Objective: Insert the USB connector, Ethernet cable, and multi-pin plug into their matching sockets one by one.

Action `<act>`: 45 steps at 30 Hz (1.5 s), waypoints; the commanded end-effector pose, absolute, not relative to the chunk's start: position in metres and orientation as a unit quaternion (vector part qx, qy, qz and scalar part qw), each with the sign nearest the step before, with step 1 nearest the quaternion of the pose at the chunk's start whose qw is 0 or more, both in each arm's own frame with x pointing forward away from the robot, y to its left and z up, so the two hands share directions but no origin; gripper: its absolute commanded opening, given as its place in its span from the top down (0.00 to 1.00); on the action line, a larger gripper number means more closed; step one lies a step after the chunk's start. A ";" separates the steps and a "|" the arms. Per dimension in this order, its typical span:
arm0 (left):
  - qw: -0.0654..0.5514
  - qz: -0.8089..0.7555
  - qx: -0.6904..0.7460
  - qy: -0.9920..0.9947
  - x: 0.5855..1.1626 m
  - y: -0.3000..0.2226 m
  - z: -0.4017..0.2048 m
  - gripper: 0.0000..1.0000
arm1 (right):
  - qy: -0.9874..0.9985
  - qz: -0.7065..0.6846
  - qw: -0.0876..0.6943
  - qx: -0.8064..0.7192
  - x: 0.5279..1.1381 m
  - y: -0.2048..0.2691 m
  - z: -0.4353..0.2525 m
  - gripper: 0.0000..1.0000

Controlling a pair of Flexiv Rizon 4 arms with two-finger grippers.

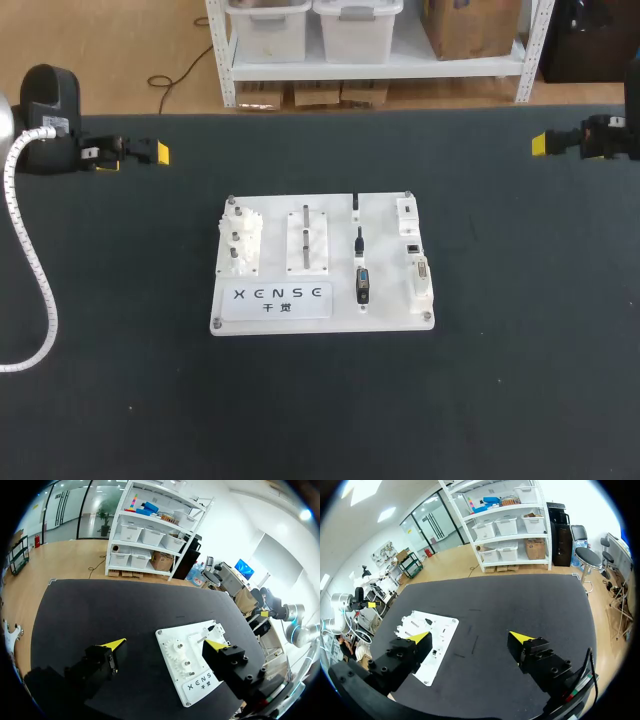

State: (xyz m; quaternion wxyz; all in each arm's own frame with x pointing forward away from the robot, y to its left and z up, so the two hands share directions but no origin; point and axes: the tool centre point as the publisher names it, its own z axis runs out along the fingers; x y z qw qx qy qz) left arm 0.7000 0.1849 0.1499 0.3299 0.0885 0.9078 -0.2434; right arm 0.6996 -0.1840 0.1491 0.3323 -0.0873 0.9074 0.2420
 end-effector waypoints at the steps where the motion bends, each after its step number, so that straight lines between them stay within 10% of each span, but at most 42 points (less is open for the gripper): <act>1: 0.330 -0.243 0.088 0.908 0.700 0.185 0.150 0.00 | 0.907 0.243 0.332 -0.088 0.700 -0.184 0.149 0.00; 26: 0.330 -0.243 0.088 0.908 0.700 0.185 0.150 0.00 | 0.907 0.243 0.332 -0.088 0.700 -0.184 0.149 0.00; 45: 0.330 -0.243 0.088 0.908 0.700 0.185 0.150 0.00 | 0.963 0.040 0.257 -0.064 0.721 -0.049 0.165 0.00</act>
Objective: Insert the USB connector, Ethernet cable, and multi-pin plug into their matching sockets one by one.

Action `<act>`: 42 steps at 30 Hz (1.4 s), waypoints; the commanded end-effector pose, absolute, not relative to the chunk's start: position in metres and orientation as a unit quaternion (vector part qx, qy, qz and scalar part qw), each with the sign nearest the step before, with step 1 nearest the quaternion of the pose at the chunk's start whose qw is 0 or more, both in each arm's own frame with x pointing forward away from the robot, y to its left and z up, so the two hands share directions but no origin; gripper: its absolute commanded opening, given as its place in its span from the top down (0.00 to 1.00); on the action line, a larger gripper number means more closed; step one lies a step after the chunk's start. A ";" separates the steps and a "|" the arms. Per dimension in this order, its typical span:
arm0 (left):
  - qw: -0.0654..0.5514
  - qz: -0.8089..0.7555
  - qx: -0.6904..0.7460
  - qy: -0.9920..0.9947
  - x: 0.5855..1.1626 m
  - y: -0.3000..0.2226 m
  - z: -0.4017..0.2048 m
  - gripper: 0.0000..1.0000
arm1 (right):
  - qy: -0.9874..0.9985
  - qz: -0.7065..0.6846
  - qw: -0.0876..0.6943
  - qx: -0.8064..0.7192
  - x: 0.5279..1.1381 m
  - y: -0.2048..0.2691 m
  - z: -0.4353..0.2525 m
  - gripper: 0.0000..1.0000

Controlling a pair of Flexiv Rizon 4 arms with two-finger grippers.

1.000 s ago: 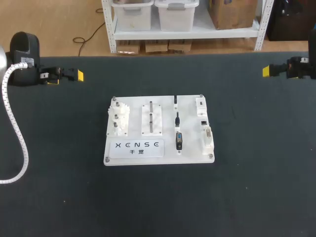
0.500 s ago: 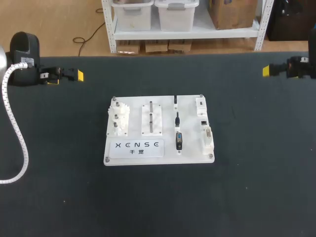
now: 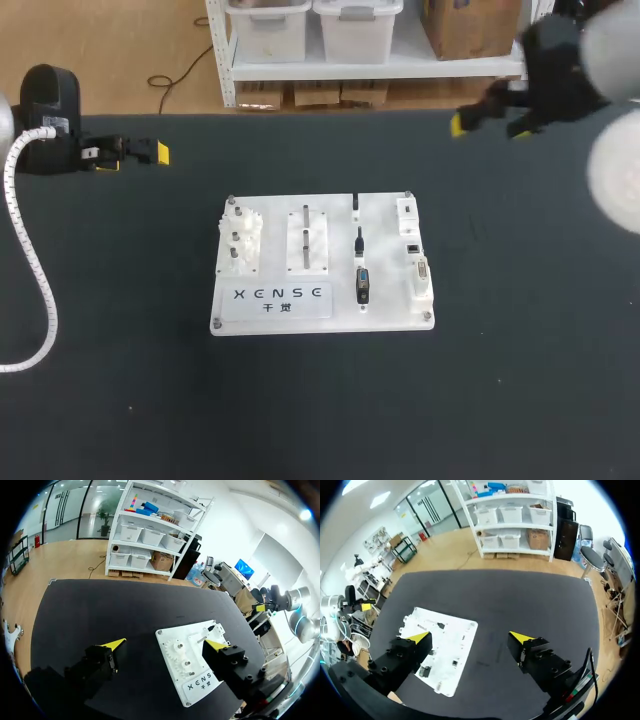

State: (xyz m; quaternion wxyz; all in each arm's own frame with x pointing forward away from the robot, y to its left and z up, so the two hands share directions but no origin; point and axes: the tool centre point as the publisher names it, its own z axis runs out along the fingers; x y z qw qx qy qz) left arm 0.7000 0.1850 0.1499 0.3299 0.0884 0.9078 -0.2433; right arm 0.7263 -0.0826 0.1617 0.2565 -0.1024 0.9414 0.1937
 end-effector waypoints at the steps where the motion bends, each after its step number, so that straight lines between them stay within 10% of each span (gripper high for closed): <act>1: 0.330 -0.243 0.088 0.908 0.700 0.185 0.150 0.00 | 0.965 0.028 0.253 -0.067 0.720 -0.043 0.164 0.00; 42: 0.330 -0.243 0.088 0.908 0.700 0.185 0.150 0.00 | 0.990 0.025 0.141 0.015 0.734 0.060 0.055 0.00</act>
